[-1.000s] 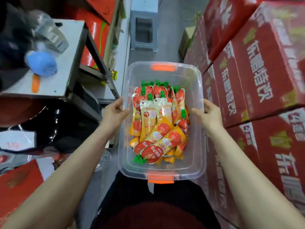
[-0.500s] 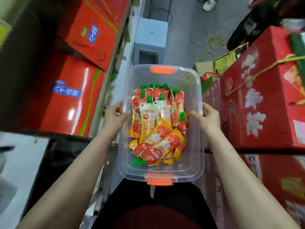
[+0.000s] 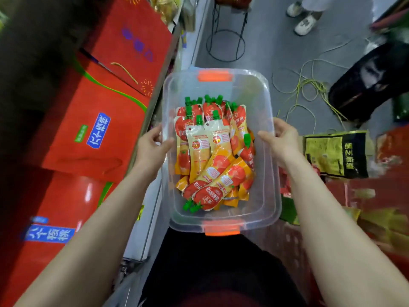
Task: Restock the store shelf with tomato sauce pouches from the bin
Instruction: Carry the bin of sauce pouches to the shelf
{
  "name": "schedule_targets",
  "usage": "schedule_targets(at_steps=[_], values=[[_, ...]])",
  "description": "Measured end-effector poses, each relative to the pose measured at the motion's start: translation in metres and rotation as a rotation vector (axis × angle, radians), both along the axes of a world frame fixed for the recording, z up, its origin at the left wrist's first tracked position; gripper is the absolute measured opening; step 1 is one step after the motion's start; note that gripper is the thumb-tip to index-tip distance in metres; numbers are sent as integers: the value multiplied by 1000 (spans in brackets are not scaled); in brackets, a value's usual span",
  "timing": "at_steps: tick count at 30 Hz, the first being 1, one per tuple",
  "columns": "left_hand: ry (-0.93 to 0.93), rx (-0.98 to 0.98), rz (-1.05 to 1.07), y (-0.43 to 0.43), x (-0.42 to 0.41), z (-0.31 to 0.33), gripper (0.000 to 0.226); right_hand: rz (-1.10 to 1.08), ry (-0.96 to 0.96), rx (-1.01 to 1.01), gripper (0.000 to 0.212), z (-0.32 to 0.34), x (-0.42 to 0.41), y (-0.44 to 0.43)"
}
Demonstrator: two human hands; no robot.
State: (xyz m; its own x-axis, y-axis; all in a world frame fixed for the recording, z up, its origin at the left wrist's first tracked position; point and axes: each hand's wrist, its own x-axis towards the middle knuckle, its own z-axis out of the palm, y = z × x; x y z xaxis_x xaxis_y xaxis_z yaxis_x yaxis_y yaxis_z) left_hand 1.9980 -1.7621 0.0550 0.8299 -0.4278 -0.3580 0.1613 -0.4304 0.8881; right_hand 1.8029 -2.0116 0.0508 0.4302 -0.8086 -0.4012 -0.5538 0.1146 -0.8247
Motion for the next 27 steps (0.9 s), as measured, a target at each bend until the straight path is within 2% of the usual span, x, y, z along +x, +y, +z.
schedule_targets(at_steps=[2,6,9,10,13,19,27], values=[[-3,-19,-3,-42,33,-3,50,18,3,2,62,-4,39,-44],[-26,21,8,-121,114,-28,51,59,38,-29,76,-24,115,-121],[-54,46,-52,-175,171,-46,29,82,86,-29,76,-47,165,-169],[-59,51,-58,-192,188,-51,30,92,95,-24,77,-57,181,-183],[-95,104,-84,-236,235,-71,50,161,134,-5,74,-88,222,-216],[-87,347,-102,-299,308,-119,55,283,229,41,66,-145,285,-268],[-165,381,-46,-323,335,-160,49,349,324,69,57,-175,327,-291]])
